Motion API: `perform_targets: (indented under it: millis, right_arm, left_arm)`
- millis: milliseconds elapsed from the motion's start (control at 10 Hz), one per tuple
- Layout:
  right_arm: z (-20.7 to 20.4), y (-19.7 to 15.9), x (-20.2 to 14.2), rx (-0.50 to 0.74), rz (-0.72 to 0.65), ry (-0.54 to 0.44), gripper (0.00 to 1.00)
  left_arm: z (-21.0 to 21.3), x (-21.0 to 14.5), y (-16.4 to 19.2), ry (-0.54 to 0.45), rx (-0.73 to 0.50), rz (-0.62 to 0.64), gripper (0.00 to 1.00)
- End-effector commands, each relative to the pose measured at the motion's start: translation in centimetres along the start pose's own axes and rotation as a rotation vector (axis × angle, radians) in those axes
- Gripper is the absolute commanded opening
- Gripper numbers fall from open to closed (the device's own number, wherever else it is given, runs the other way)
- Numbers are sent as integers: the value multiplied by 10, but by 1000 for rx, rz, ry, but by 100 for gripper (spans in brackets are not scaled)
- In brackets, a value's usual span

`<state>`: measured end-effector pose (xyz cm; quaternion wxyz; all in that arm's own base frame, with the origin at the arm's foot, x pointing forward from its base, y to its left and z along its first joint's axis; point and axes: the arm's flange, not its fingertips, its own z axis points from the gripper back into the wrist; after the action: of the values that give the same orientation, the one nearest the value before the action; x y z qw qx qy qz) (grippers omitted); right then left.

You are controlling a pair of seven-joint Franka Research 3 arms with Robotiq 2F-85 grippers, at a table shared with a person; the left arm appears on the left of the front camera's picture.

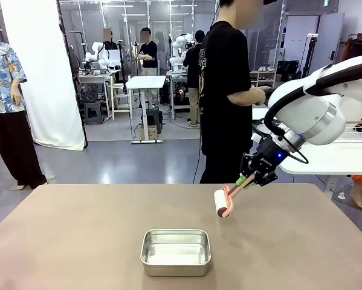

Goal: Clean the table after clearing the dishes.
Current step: When the right (or left) Handle tray is removed, use the right hand (or left hand) to clean the right (or left) side of the table with the Lint Roller.

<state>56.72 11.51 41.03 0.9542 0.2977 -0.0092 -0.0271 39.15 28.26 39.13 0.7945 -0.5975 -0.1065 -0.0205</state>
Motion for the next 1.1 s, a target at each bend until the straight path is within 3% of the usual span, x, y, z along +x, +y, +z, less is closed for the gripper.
perform_targets:
  millis: [0,300,600,1000]
  right_arm:
    - [-8,-13,-4,52,-15,-23,22]
    - [-25,-25,-12,114,-14,-32,22]
    - [-34,-38,-7,104,-22,21,22]
    - [-54,-63,-4,48,-2,7,22]
  left_arm:
    - [1,-4,-2,-7,-2,-5,100]
    - [1,-4,-2,-7,-2,-5,100]
    - [1,-4,-2,-7,-2,-5,100]
    - [1,-4,-2,-7,-2,-5,100]
